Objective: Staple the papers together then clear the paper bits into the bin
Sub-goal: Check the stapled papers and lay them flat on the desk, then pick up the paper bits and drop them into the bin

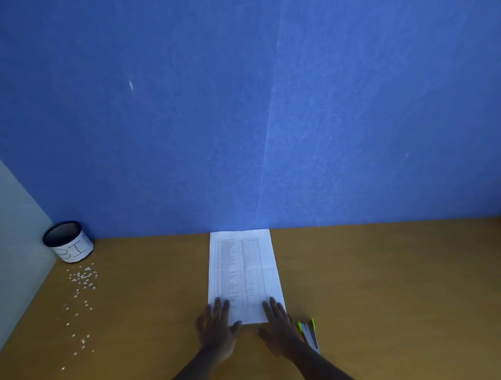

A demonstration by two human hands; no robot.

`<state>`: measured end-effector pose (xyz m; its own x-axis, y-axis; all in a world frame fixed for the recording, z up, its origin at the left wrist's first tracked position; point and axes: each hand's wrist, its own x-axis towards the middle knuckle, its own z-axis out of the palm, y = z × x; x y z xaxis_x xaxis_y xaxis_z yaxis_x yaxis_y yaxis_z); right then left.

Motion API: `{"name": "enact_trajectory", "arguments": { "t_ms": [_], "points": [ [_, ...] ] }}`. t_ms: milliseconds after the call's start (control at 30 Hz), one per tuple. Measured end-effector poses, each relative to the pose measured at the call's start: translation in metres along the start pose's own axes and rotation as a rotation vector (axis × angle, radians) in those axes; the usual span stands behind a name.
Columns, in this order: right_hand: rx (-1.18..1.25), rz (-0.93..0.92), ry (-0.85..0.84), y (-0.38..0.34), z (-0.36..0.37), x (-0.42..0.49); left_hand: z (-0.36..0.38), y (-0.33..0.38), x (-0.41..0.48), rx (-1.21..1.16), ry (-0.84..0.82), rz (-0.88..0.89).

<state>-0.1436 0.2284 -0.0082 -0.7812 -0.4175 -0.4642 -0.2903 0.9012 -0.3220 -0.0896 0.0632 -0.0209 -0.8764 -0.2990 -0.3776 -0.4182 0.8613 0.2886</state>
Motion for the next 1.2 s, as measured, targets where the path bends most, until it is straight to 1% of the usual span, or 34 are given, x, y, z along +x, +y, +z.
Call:
{"name": "enact_trajectory", "arguments": {
  "t_ms": [100, 200, 267, 400, 467, 633, 1000, 1200],
  "points": [
    [0.003, -0.002, -0.024, 0.001, -0.003, 0.002, -0.005, 0.001, 0.000, 0.001, -0.008, -0.001],
    [-0.001, -0.026, 0.028, 0.000, -0.005, 0.000, -0.010, 0.004, -0.005, -0.059, 0.037, 0.018],
    [-0.011, -0.069, 0.065, -0.003, -0.006, -0.002, -0.014, 0.007, -0.009, -0.070, 0.064, 0.038],
    [-0.024, -0.139, 0.082, -0.018, -0.006, 0.000, -0.024, 0.008, -0.017, -0.064, 0.082, 0.066],
    [-0.023, -0.178, 0.088, -0.027, -0.006, 0.001, -0.029, 0.002, -0.024, -0.080, 0.109, 0.051],
    [-0.032, -0.302, 0.072, -0.055, -0.001, 0.002, -0.042, -0.023, -0.044, -0.108, 0.162, -0.023],
    [-0.122, -0.614, 0.009, -0.151, 0.025, -0.014, -0.046, -0.113, -0.113, -0.161, 0.289, -0.302],
    [-0.174, -0.718, -0.017, -0.201, 0.049, -0.019, -0.046, -0.169, -0.135, -0.183, 0.350, -0.364]
  ]
}}
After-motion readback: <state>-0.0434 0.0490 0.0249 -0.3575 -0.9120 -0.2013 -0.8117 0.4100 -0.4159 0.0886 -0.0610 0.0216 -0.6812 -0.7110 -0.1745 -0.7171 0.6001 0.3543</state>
